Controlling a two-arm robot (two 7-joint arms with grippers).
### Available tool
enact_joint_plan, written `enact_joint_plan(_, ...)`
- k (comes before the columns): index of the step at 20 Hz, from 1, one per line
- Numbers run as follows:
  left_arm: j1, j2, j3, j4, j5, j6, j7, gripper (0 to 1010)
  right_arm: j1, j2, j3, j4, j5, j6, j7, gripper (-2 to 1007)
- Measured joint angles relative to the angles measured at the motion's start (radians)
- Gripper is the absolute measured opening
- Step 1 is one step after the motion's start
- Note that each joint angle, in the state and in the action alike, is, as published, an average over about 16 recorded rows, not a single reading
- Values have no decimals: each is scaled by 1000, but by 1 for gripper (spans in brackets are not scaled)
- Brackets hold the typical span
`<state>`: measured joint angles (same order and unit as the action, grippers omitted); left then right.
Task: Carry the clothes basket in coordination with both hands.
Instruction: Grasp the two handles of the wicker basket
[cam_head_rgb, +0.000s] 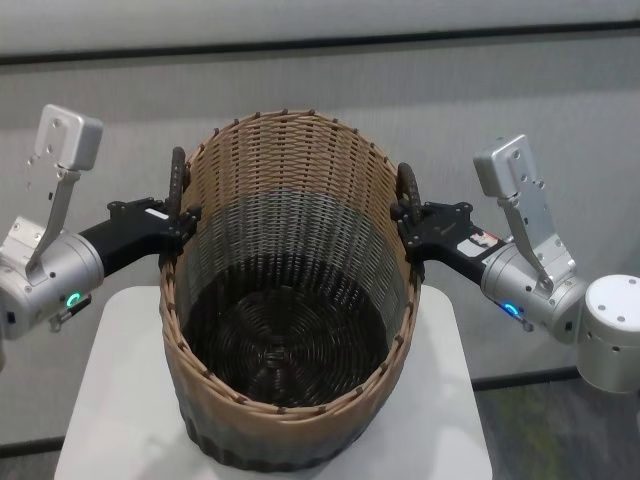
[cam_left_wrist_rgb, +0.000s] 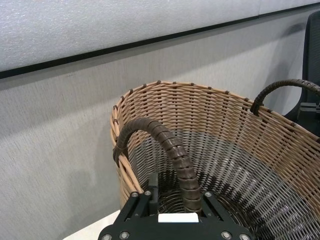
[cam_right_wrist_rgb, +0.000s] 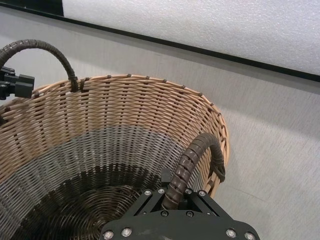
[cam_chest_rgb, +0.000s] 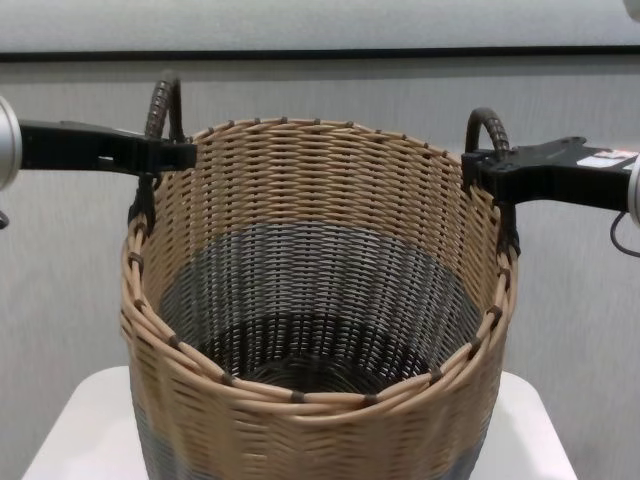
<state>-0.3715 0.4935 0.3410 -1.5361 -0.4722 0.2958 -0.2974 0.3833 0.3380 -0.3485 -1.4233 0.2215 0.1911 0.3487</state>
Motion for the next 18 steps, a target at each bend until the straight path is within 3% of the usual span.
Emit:
enact_joint_plan(9,0,0,0,0,0,0,0,62,0,0,0,0,0,0,0,65)
enact_joint_plan(18,0,0,0,0,0,0,0,0,0,0,0,0,0,0,0,65)
